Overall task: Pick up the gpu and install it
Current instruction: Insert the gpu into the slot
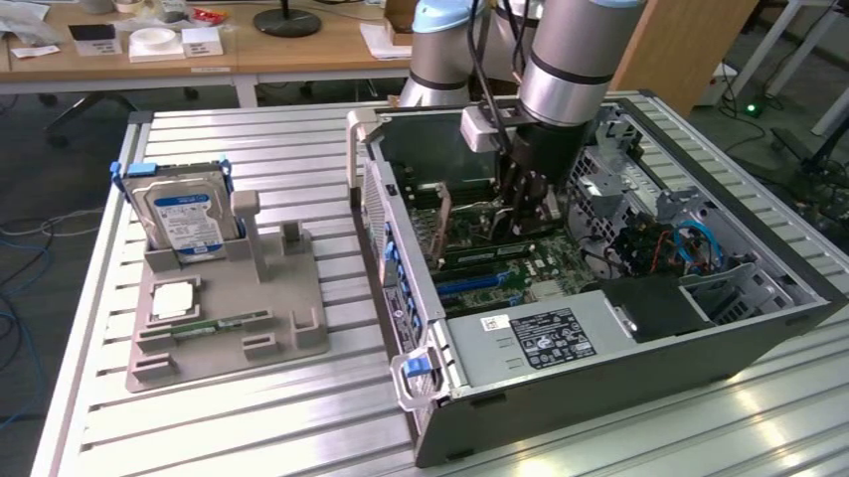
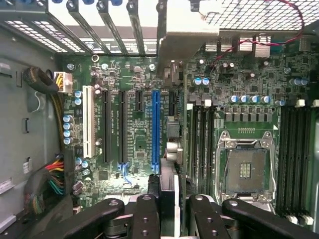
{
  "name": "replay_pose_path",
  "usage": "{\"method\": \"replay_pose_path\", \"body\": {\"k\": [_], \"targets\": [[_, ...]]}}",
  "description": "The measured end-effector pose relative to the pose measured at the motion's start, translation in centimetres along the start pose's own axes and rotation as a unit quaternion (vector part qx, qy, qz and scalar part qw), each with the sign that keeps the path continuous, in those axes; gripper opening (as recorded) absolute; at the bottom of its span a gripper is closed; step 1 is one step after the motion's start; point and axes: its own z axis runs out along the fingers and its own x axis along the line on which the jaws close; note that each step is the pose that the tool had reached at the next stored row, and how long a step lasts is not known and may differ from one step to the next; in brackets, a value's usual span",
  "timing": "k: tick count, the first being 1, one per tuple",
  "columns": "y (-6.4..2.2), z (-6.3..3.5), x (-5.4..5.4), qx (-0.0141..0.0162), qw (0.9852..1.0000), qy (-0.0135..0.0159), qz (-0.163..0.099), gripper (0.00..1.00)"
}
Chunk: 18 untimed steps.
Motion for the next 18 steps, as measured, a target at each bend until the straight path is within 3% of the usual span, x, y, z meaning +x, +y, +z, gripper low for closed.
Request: {"method": "replay_pose_path", "body": {"k": [18], "targets": [[0.22, 2.24, 0.1, 0.0001, 1.0, 0.0001, -0.001, 0.27]]}}
